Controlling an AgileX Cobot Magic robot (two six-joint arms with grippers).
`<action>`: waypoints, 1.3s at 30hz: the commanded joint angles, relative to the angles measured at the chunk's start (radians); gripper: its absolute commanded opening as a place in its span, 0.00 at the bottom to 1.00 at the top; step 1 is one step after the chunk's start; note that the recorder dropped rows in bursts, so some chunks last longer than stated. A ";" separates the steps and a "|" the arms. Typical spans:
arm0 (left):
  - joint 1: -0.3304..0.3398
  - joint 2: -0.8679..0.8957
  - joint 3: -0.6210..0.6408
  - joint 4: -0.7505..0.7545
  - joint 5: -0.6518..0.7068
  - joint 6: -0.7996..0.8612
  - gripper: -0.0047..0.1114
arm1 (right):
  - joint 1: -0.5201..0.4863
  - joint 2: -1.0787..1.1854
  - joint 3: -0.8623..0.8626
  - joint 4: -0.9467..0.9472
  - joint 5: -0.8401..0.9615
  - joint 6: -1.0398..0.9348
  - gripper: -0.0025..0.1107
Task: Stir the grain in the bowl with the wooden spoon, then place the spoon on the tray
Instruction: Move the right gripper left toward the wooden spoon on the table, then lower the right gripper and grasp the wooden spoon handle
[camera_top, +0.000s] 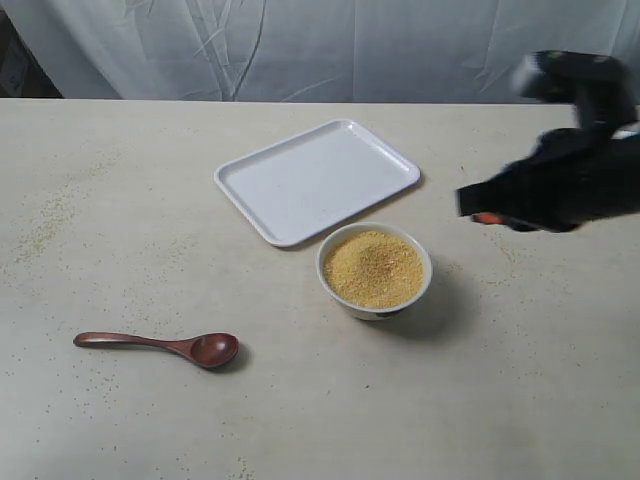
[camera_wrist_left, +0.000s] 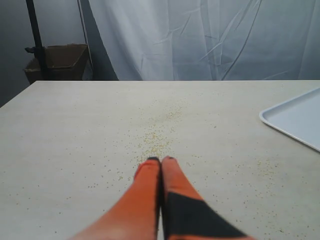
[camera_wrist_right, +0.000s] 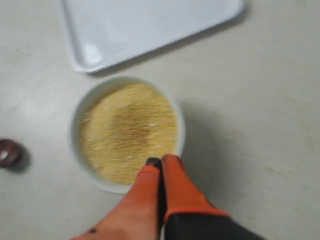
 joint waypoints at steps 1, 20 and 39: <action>0.004 -0.004 0.003 0.002 -0.014 0.000 0.04 | 0.243 0.219 -0.221 -0.010 0.061 -0.047 0.02; 0.004 -0.004 0.003 0.002 -0.014 0.000 0.04 | 0.720 0.899 -1.073 -0.397 0.428 0.004 0.35; 0.004 -0.004 0.003 0.002 -0.014 0.000 0.04 | 0.748 1.047 -1.105 -0.419 0.317 0.006 0.29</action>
